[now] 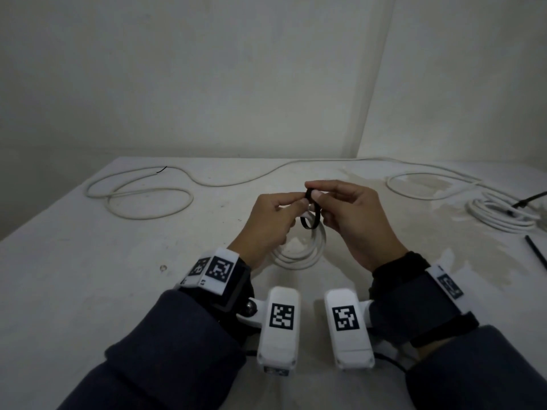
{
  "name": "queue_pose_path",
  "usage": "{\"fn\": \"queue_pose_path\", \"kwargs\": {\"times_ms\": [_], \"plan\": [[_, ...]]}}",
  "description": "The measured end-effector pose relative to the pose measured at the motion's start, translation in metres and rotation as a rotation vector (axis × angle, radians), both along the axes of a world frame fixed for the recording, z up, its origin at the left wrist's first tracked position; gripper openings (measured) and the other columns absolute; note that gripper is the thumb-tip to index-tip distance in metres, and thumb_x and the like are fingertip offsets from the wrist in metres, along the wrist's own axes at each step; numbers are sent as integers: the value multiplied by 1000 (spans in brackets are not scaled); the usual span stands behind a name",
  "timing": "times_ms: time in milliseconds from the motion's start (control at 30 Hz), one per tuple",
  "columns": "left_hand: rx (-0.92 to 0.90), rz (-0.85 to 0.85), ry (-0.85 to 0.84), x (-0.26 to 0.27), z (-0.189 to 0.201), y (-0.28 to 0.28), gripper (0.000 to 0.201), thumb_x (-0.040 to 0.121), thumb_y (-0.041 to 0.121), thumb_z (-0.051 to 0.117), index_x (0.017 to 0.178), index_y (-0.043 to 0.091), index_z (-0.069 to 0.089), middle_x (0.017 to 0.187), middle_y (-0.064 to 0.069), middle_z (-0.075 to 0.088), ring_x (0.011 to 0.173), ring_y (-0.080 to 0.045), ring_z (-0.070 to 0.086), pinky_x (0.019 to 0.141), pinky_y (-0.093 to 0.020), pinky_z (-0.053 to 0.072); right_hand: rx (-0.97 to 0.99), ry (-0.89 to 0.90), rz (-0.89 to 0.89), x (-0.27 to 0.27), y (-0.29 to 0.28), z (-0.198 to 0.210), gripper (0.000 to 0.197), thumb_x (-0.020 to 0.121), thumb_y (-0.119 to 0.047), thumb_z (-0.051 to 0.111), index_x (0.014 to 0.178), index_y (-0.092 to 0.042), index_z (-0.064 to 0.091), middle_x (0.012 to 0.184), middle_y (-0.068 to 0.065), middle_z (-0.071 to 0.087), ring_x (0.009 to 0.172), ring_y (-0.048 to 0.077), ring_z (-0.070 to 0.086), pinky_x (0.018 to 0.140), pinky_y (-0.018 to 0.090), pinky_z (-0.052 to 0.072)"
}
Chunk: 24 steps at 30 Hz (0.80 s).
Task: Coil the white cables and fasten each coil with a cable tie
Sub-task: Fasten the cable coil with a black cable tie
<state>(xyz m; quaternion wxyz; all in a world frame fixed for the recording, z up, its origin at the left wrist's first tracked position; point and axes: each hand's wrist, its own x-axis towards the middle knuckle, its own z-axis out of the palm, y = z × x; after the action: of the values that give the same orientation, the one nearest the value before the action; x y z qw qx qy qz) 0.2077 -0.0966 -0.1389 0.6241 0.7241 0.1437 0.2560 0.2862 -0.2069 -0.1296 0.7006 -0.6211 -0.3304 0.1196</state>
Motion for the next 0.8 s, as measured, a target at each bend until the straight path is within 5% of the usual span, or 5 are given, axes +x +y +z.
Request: {"fn": "queue_pose_path", "kwargs": {"times_ms": [133, 300, 433, 567, 800], "plan": [[30, -10, -4, 0, 1, 0, 25, 96, 14, 53, 114, 8, 69, 38, 17, 48, 36, -1, 37, 40, -14, 28, 13, 14, 14, -1, -1, 1, 19, 90, -4, 61, 93, -17, 74, 75, 6, 70, 65, 13, 59, 75, 38, 52], [45, 18, -25, -1, -1, -1, 22, 96, 14, 53, 111, 10, 69, 40, 20, 51, 38, 3, 44, 44, -7, 31, -41, 26, 86, -2, -3, 2, 16, 90, -7, 61, 101, -13, 71, 69, 5, 65, 57, 8, 53, 67, 26, 47], [-8, 64, -12, 1, -4, 2, 24, 96, 16, 53, 110, 14, 72, 40, 17, 49, 39, 0, 39, 44, -14, 31, -115, 13, 162, 0, -4, 2, 30, 82, -2, 69, 106, -20, 70, 73, 4, 68, 74, 17, 62, 74, 30, 50], [-40, 65, -4, 0, -4, 4, 24, 95, 15, 53, 111, 12, 72, 40, 16, 47, 37, -1, 37, 41, -17, 30, -110, -11, 147, 1, -4, 1, 33, 81, 0, 70, 109, -18, 68, 73, 6, 67, 75, 15, 64, 80, 31, 51], [-93, 13, 11, -1, -2, 0, 24, 96, 16, 52, 110, 11, 71, 48, 8, 42, 38, -2, 31, 41, -19, 27, -87, -12, 141, -1, -6, 2, 28, 80, 0, 71, 103, -16, 68, 68, 5, 66, 64, 16, 62, 60, 27, 48]]}}
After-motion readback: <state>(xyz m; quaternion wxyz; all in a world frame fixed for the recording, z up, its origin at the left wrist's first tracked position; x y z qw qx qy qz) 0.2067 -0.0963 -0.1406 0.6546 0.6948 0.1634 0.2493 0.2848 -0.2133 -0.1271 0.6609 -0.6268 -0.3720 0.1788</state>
